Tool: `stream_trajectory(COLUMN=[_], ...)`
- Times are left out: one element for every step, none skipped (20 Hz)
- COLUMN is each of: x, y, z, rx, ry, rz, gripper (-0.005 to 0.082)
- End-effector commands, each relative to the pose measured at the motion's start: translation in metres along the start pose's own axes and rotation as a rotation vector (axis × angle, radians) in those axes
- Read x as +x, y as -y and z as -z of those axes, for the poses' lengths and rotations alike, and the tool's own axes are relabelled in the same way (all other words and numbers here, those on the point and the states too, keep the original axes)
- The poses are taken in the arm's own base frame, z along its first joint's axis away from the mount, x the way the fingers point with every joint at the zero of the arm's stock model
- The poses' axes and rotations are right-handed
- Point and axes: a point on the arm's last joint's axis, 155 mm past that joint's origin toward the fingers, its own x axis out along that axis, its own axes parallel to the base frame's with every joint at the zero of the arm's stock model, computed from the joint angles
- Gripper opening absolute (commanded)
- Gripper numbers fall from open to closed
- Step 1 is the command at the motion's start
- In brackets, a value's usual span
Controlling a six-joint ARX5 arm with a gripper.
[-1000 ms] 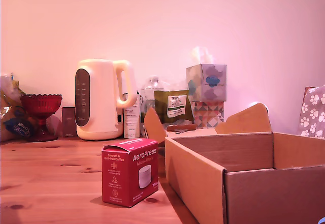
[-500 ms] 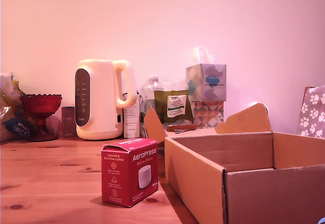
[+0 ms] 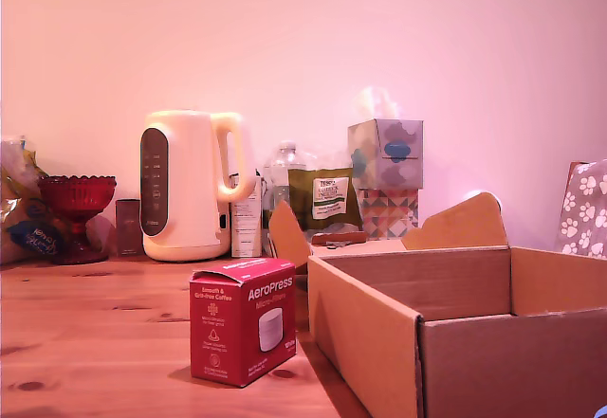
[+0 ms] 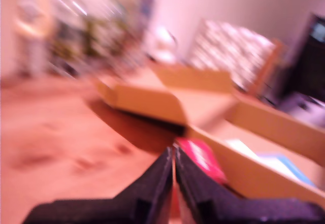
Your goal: Pick the red carton of coffee filters and place it in the cardboard box
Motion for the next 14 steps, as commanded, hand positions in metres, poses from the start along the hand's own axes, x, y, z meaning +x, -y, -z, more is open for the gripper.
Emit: stream_trajectory(x=[0.002,0.005,0.008,0.010,0.013,0.016,0.019,0.022,0.025,0.029,0.032,0.036,0.040,0.043], y=[0.012,0.017,0.024,0.029,0.033,0.035,0.038,0.043,0.049,0.051,0.053,0.054,0.055,0.059], z=[-0.005,0.000,0.006,0.011,0.017,0.020,0.021,0.022,0.024,0.024,0.024,0.027,0.030,0.031], rx=[0.029,0.033,0.037,0.041,0.052,0.068,0.075,0.086,0.093,0.103,0.111,0.118,0.123,0.129], ry=[-0.006,-0.032,-0.062,-0.090,-0.116,-0.132,-0.136,-0.136,-0.141,-0.137,-0.136,-0.144,-0.149,-0.150], rz=[0.042,0.063,0.085,0.102,0.110,0.108,0.111,0.124,0.138,0.136,0.129,0.121,0.110,0.119], gripper=[-0.0023,-0.0023,-0.0023,-0.0023,-0.0023,-0.0023,-0.0023,-0.0023,-0.0023,-0.0023,-0.0023,-0.0023,-0.0023,-0.0023])
